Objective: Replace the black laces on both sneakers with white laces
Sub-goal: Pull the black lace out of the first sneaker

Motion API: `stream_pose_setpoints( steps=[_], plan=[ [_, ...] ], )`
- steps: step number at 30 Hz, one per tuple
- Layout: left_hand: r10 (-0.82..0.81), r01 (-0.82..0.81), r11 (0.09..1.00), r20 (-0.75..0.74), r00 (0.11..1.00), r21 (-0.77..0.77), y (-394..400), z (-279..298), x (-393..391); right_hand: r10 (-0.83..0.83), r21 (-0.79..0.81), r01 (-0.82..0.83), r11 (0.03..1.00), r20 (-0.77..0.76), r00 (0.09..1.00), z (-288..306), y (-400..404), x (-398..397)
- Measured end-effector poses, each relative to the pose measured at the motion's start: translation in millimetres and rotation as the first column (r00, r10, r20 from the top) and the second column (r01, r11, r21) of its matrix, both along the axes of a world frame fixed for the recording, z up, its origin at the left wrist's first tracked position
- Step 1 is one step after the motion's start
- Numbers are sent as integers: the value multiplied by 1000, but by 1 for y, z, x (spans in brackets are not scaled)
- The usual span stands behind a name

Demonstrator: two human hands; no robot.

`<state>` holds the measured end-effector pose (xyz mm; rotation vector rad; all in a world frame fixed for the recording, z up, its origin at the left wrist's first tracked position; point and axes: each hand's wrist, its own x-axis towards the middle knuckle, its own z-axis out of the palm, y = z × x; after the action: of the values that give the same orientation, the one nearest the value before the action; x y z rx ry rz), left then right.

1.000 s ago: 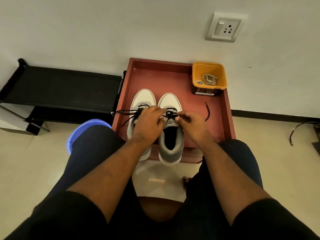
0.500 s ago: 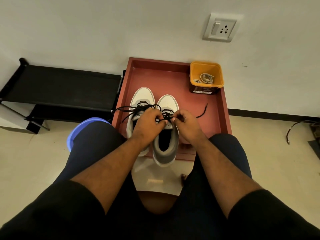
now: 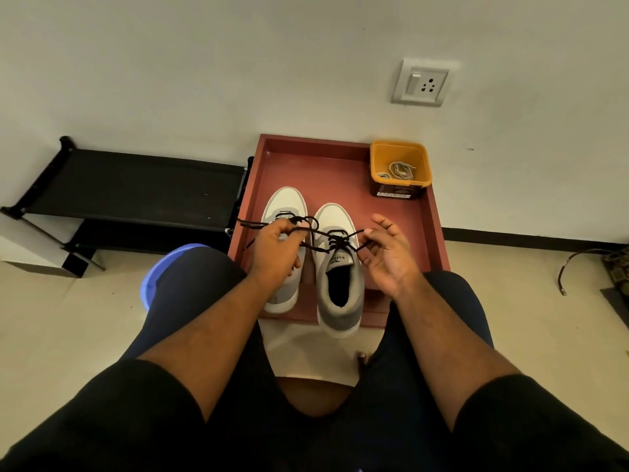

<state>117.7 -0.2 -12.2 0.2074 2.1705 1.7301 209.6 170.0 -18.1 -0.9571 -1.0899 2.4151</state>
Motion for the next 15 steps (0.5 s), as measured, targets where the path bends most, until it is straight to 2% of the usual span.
stream_pose_setpoints(
  steps=[2, 5, 8, 10, 12, 13, 14, 15],
  plan=[
    [151, -158, 985, 85, 985, 72, -2, 4, -1, -68, -19, 68, 998, -49, 996, 3, 5, 3],
    [385, -419, 896, 212, 898, 145, -9, 8, -8, -202, -51, 198, 979, -74, 977, 4, 18, 8],
    [461, -520, 835, 287, 840, 179, -15, 9, -13, -334, -97, 324, 941, -115, 935, 4, 34, 20],
    [357, -409, 896, 268, 895, 173, -13, 8, -8, -425, -120, 410, 904, -148, 893, 2, 42, 27],
    [107, -137, 978, 187, 976, 155, -8, 9, 8, -430, -13, 430, 903, -98, 898, -4, 50, 30],
    [-46, 29, 993, 147, 988, 112, -5, 7, 18, -387, 168, 385, 907, -23, 922, -9, 53, 31],
    [-185, 181, 982, 116, 976, 45, -2, 3, 28, -320, 464, 241, 853, 99, 942, -12, 54, 33],
    [-279, 282, 959, 94, 956, -27, 1, -3, 38, -263, 751, -23, 660, 260, 929, -18, 54, 34]
  ],
)
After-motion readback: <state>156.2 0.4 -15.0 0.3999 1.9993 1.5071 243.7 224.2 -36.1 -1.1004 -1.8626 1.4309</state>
